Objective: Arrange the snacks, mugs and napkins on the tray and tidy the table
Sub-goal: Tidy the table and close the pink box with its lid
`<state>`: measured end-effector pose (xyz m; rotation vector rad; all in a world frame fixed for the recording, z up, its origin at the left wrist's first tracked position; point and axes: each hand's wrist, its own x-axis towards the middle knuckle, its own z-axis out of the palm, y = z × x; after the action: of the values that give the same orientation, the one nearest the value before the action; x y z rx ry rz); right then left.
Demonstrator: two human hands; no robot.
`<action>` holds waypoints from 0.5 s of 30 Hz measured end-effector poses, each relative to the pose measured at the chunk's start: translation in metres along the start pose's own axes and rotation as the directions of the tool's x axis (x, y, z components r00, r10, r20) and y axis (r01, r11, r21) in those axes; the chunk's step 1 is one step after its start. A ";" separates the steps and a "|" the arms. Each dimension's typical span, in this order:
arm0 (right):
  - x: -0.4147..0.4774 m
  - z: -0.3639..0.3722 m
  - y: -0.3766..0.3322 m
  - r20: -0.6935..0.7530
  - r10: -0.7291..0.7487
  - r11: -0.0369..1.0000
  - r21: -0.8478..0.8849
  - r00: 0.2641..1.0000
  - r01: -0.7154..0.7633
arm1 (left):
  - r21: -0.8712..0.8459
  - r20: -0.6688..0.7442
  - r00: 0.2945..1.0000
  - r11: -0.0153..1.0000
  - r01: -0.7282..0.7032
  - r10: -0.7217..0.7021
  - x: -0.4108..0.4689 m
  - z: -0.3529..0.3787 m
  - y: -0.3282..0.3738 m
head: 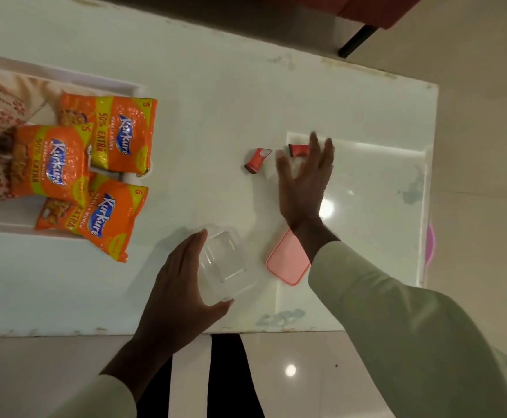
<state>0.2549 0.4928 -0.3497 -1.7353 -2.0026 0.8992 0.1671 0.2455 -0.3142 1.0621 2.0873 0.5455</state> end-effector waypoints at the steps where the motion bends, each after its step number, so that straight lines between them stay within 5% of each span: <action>1: 0.002 0.007 -0.008 0.021 -0.056 0.998 -0.020 0.998 0.056 | 0.005 0.002 1.000 1.000 -0.012 0.012 0.002 -0.002 0.000; 5: 0.004 0.038 -0.035 0.144 -0.330 0.900 -0.251 0.933 0.357 | 0.037 -0.025 0.999 0.999 -0.037 0.038 0.018 -0.007 0.000; 10: -0.008 0.051 -0.039 0.124 -0.606 0.732 -0.300 0.786 0.612 | 0.033 -0.001 0.999 0.999 -0.043 0.043 0.039 -0.016 0.003; 13: -0.008 0.039 -0.049 0.136 -0.466 0.840 -0.241 0.874 0.486 | 0.024 0.032 0.998 0.998 -0.055 0.055 0.047 -0.024 0.006; 15: -0.010 0.027 -0.059 0.124 -0.194 0.981 -0.004 0.973 0.196 | 0.005 0.049 0.996 0.997 -0.071 0.070 0.050 -0.028 0.006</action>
<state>0.1953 0.4732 -0.3297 -1.4905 -2.2195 0.9457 0.1287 0.2885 -0.3125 1.1453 2.0166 0.5416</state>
